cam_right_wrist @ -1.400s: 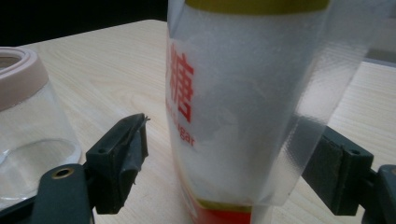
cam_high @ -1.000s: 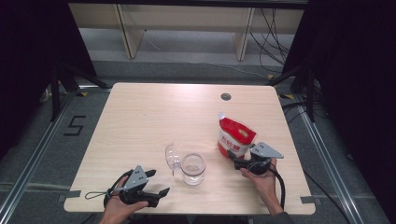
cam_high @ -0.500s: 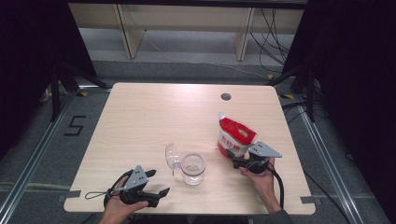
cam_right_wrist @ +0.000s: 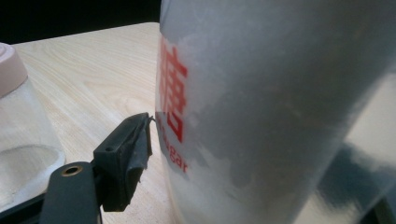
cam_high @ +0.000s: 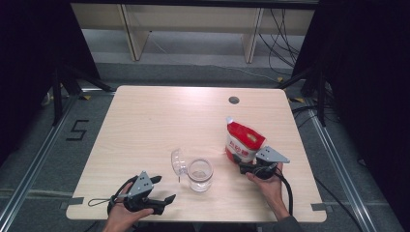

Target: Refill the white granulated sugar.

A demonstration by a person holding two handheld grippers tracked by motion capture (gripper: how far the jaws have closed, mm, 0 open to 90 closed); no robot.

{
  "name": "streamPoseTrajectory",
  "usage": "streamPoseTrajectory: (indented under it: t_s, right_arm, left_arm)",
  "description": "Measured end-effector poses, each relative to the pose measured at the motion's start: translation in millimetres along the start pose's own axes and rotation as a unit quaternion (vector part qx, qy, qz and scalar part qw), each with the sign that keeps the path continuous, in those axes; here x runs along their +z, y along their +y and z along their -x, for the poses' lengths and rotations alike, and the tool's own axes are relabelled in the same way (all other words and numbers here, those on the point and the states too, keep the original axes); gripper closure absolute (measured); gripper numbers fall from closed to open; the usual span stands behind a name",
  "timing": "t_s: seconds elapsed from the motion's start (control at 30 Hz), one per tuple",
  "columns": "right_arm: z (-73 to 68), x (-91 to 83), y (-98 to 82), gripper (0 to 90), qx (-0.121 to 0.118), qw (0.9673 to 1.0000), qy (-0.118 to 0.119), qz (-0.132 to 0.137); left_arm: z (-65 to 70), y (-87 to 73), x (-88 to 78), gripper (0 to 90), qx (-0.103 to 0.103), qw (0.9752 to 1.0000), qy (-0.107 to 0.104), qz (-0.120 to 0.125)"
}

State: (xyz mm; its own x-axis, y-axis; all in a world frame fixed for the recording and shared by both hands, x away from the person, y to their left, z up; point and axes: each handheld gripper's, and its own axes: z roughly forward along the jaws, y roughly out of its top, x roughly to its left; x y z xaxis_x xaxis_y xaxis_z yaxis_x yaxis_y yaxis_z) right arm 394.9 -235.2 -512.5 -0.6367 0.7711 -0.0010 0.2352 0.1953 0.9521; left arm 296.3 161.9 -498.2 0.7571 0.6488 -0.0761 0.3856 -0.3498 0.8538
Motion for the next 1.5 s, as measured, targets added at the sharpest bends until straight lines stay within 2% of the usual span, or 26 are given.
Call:
streamPoseTrajectory:
  t_s: [0.03,0.1,0.17,0.2,0.23,0.3,0.53,0.6,0.63,0.87,0.9,1.1,1.13,1.23,1.27,1.3,1.4,1.43,1.5]
  right_arm:
    - [0.8,0.2,0.2,25.2,-0.007,1.0,0.0,0.0]
    - [0.8,0.6,0.1,25.2,-0.007,1.0,0.003,0.002]
    - [0.1,2.2,-0.4,25.3,-0.001,1.0,0.003,0.009]
    - [-1.9,1.3,-0.6,25.3,0.009,1.0,0.001,0.0]
    - [-3.0,2.7,-1.5,25.4,0.011,0.9999,-0.007,0.007]
    - [-1.8,1.9,-1.1,25.6,0.007,1.0,0.0,-0.001]
    - [1.1,3.6,-1.2,25.8,0.002,1.0,0.005,0.006]
    - [1.5,5.8,-1.6,25.9,0.001,0.9998,0.011,0.019]
    - [1.8,4.9,-1.4,25.9,-0.002,0.9999,0.006,0.014]
    - [3.4,5.6,-1.0,26.8,0.001,0.9998,0.013,0.013]
    - [3.7,5.6,-0.8,27.0,0.0,0.9999,0.013,0.012]
    - [5.3,6.0,-0.8,28.1,0.003,0.9998,0.004,0.02]
    - [2.6,5.5,-1.0,28.1,0.017,0.9997,0.005,0.017]
    - [3.1,5.9,-0.9,28.3,0.016,0.9997,0.006,0.019]
    - [4.6,6.6,-1.0,28.6,0.005,0.9998,0.005,0.021]
    - [5.4,7.4,-1.3,28.6,0.005,0.9995,0.012,0.028]
    - [4.5,8.4,-1.1,29.8,0.011,0.9993,0.013,0.034]
    - [4.4,8.6,-1.0,30.1,0.011,0.9992,0.014,0.035]
    - [4.7,8.1,-0.6,30.1,0.009,0.9994,0.017,0.028]
  left_arm:
    - [0.0,0.0,0.1,18.2,0.0,1.0,0.0,0.0]
    - [0.0,0.0,0.0,18.2,0.001,1.0,0.0,-0.001]
    - [0.3,0.0,0.1,18.2,0.001,1.0,0.001,-0.001]
    - [0.8,-0.1,0.4,18.2,-0.002,1.0,-0.001,0.002]
    - [0.8,0.0,0.3,18.2,-0.002,1.0,-0.001,0.002]
    - [0.1,0.1,-0.1,18.2,0.002,1.0,0.0,-0.001]
    - [0.8,0.0,0.4,18.2,-0.002,1.0,-0.001,0.002]
    - [0.8,0.0,0.4,18.2,-0.002,1.0,-0.001,0.002]
    - [0.8,0.0,0.4,18.2,-0.002,1.0,-0.001,0.002]
    - [2.5,-0.5,1.7,18.2,-0.008,1.0,-0.001,0.005]
    - [0.9,-0.2,0.7,18.2,0.001,1.0,0.001,-0.002]
    - [0.6,-0.3,1.0,18.2,0.0,1.0,-0.003,-0.002]
    - [1.0,-0.4,1.1,18.2,0.0,1.0,0.0,0.0]
    - [0.6,-0.3,1.0,18.2,0.0,1.0,-0.003,-0.002]
    - [0.6,-0.3,0.9,18.2,0.0,1.0,-0.003,-0.002]
    - [1.5,-0.5,1.5,18.2,-0.004,1.0,-0.003,0.002]
    - [-0.4,-0.1,0.7,18.2,0.008,0.9999,0.0,-0.01]
    - [1.7,-0.2,1.8,18.2,-0.004,1.0,-0.006,0.002]
    - [1.4,-0.2,1.5,18.2,-0.002,1.0,-0.006,0.001]
